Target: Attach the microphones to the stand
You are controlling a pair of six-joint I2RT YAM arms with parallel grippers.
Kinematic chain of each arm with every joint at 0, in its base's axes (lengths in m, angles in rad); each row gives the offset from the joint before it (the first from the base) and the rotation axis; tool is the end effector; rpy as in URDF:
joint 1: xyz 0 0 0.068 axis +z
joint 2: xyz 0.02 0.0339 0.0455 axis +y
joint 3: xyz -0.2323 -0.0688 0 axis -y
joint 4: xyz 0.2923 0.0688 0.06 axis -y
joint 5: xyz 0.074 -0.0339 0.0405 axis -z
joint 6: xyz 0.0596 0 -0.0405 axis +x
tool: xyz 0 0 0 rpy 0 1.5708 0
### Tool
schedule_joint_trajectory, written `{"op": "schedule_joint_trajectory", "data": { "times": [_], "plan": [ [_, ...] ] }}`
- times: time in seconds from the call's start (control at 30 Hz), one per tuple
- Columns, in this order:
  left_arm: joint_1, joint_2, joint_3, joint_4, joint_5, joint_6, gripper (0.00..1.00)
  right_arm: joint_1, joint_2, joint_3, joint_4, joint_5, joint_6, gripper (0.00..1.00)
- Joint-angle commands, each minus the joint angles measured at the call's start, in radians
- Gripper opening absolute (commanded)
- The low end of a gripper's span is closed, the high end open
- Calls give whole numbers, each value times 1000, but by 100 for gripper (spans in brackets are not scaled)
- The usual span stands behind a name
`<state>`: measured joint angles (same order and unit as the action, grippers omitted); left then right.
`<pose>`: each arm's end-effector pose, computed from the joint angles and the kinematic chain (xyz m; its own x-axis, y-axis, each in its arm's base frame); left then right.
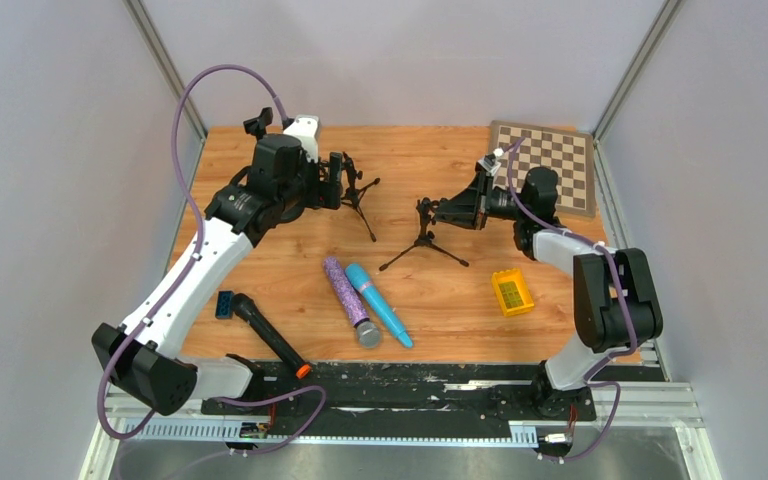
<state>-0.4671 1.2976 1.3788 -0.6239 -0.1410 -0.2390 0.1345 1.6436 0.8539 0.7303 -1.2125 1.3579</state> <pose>0.3231 -0.1536 0.3520 -0.5281 0.0038 -0.8492 0.2196 0.9666 -0.1322 0.3691 0.1063 0.1742 -0.9639 0.2155 -0.1566 -0.1482 0.0547 0.9874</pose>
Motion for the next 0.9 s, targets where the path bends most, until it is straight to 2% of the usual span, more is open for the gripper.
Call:
{"op": "schedule_joint_trajectory", "data": {
  "times": [0.0,0.37,0.47,0.6,0.67,0.77,0.87],
  "plan": [
    [-12,-17,-4,26,-19,15,100,3,-66,57,61,-36,66,0],
    [-28,-20,-4,26,-23,21,100,4,-41,63,-41,-87,22,0],
    [-32,-17,-3,26,-24,22,100,4,-41,79,-158,-93,-60,0],
    [-37,-13,-4,24,-28,25,100,7,-42,126,-399,-85,-235,1],
    [-38,-14,-4,24,-31,26,100,7,-39,143,-487,-72,-300,8],
    [-40,-14,-4,26,-32,27,100,7,-36,147,-498,-53,-328,23],
    [-40,-14,-4,26,-30,27,100,8,-33,151,-505,-28,-353,50]
  ]
}}
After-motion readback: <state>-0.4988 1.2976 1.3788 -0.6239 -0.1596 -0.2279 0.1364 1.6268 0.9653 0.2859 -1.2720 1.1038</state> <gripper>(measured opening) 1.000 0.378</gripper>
